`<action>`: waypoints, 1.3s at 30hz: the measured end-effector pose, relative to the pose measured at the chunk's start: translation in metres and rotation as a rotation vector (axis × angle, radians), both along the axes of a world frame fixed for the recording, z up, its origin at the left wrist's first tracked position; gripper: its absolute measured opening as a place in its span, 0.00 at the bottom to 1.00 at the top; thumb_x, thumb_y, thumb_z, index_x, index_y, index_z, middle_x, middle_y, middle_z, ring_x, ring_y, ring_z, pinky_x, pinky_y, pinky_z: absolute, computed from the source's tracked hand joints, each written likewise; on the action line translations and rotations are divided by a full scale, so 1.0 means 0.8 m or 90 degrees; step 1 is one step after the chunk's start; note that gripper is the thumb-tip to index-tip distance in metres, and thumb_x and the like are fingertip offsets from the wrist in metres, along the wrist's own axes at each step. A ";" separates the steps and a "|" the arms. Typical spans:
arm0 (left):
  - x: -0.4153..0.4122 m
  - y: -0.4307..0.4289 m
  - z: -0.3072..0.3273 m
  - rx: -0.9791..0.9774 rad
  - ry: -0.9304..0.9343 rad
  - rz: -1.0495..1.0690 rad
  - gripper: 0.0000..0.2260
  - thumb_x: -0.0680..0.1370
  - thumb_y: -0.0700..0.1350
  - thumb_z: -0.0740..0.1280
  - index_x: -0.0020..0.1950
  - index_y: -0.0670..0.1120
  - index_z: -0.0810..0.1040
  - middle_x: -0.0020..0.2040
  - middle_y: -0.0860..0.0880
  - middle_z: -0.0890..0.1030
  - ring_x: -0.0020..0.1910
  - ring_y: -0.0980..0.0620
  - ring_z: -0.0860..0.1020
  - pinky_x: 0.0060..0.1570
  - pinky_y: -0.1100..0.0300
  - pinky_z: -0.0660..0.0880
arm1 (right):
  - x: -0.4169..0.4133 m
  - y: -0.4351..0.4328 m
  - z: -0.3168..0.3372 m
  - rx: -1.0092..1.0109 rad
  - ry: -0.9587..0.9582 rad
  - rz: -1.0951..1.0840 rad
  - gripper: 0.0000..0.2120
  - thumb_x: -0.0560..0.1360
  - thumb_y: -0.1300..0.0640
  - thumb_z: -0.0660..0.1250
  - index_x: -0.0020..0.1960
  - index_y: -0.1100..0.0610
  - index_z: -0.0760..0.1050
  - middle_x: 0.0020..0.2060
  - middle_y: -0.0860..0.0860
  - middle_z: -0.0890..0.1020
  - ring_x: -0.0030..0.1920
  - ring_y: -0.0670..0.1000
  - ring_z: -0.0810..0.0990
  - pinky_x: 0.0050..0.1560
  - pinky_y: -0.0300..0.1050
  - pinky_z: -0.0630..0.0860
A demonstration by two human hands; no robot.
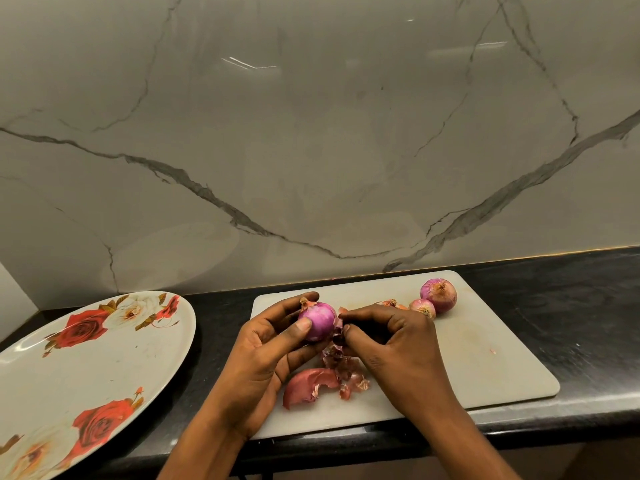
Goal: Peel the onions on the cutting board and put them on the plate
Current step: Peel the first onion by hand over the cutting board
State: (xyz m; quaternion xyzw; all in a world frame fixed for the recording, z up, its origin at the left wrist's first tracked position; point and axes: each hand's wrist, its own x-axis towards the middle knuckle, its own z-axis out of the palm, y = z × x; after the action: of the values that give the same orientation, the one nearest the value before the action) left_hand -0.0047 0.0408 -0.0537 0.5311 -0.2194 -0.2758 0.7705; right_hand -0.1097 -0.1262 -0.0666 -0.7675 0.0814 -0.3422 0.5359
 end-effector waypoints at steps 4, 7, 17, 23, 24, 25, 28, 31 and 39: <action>-0.004 -0.004 0.005 -0.020 0.029 0.010 0.18 0.78 0.41 0.68 0.68 0.43 0.81 0.63 0.39 0.84 0.62 0.38 0.84 0.54 0.54 0.85 | -0.002 -0.001 0.001 -0.018 0.006 -0.026 0.14 0.75 0.63 0.75 0.48 0.42 0.85 0.43 0.34 0.86 0.47 0.37 0.86 0.47 0.30 0.81; -0.005 -0.004 0.006 -0.015 0.023 0.014 0.18 0.79 0.42 0.67 0.69 0.43 0.80 0.63 0.40 0.85 0.62 0.39 0.84 0.54 0.54 0.85 | -0.001 -0.001 0.000 -0.027 0.002 -0.030 0.12 0.76 0.62 0.74 0.51 0.46 0.87 0.43 0.35 0.87 0.47 0.38 0.86 0.49 0.32 0.82; -0.003 -0.006 0.003 -0.001 0.003 0.019 0.19 0.78 0.42 0.69 0.69 0.44 0.80 0.65 0.40 0.84 0.63 0.40 0.84 0.53 0.56 0.84 | -0.003 0.003 0.005 -0.029 -0.029 -0.001 0.08 0.75 0.52 0.76 0.53 0.41 0.86 0.45 0.35 0.87 0.49 0.38 0.86 0.51 0.34 0.82; -0.003 -0.007 0.006 -0.021 0.041 0.040 0.19 0.78 0.46 0.68 0.69 0.42 0.79 0.62 0.38 0.85 0.61 0.39 0.85 0.55 0.53 0.85 | -0.002 0.002 0.001 -0.046 -0.002 -0.039 0.06 0.74 0.56 0.78 0.49 0.46 0.88 0.41 0.37 0.87 0.45 0.39 0.86 0.48 0.35 0.83; -0.002 -0.007 0.006 -0.019 0.046 0.044 0.20 0.78 0.46 0.68 0.69 0.42 0.79 0.62 0.38 0.85 0.60 0.39 0.85 0.54 0.54 0.85 | -0.002 0.001 0.001 -0.044 0.001 -0.042 0.07 0.74 0.57 0.78 0.50 0.47 0.88 0.41 0.37 0.87 0.46 0.38 0.86 0.48 0.35 0.83; -0.002 -0.007 0.007 -0.016 0.050 0.049 0.20 0.78 0.47 0.68 0.68 0.42 0.79 0.61 0.38 0.85 0.59 0.39 0.85 0.51 0.55 0.86 | -0.003 0.001 0.001 -0.039 0.002 -0.043 0.08 0.74 0.59 0.78 0.50 0.48 0.88 0.42 0.37 0.87 0.46 0.38 0.86 0.48 0.34 0.83; -0.003 -0.008 0.007 -0.003 0.054 0.055 0.20 0.77 0.48 0.69 0.67 0.42 0.80 0.59 0.37 0.86 0.55 0.40 0.86 0.47 0.55 0.86 | -0.004 0.002 0.002 -0.020 -0.005 -0.035 0.11 0.75 0.61 0.77 0.51 0.46 0.87 0.44 0.36 0.87 0.48 0.37 0.86 0.50 0.34 0.83; -0.002 -0.008 0.004 0.019 0.025 0.056 0.18 0.79 0.48 0.68 0.67 0.42 0.80 0.59 0.37 0.86 0.56 0.39 0.86 0.46 0.55 0.86 | -0.003 0.005 0.005 0.011 -0.016 -0.007 0.11 0.76 0.57 0.76 0.53 0.41 0.85 0.46 0.34 0.87 0.49 0.37 0.86 0.49 0.33 0.82; -0.002 -0.006 -0.001 0.041 -0.040 0.039 0.17 0.79 0.44 0.70 0.66 0.42 0.82 0.60 0.39 0.85 0.58 0.38 0.85 0.51 0.53 0.85 | -0.002 0.006 0.010 0.035 -0.017 0.049 0.11 0.74 0.49 0.76 0.56 0.40 0.84 0.48 0.34 0.87 0.51 0.36 0.86 0.48 0.31 0.81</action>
State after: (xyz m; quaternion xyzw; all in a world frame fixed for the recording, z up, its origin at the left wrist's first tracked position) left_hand -0.0062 0.0359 -0.0542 0.5703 -0.2181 -0.2426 0.7539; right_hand -0.1115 -0.1216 -0.0583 -0.7503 0.0541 -0.3290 0.5708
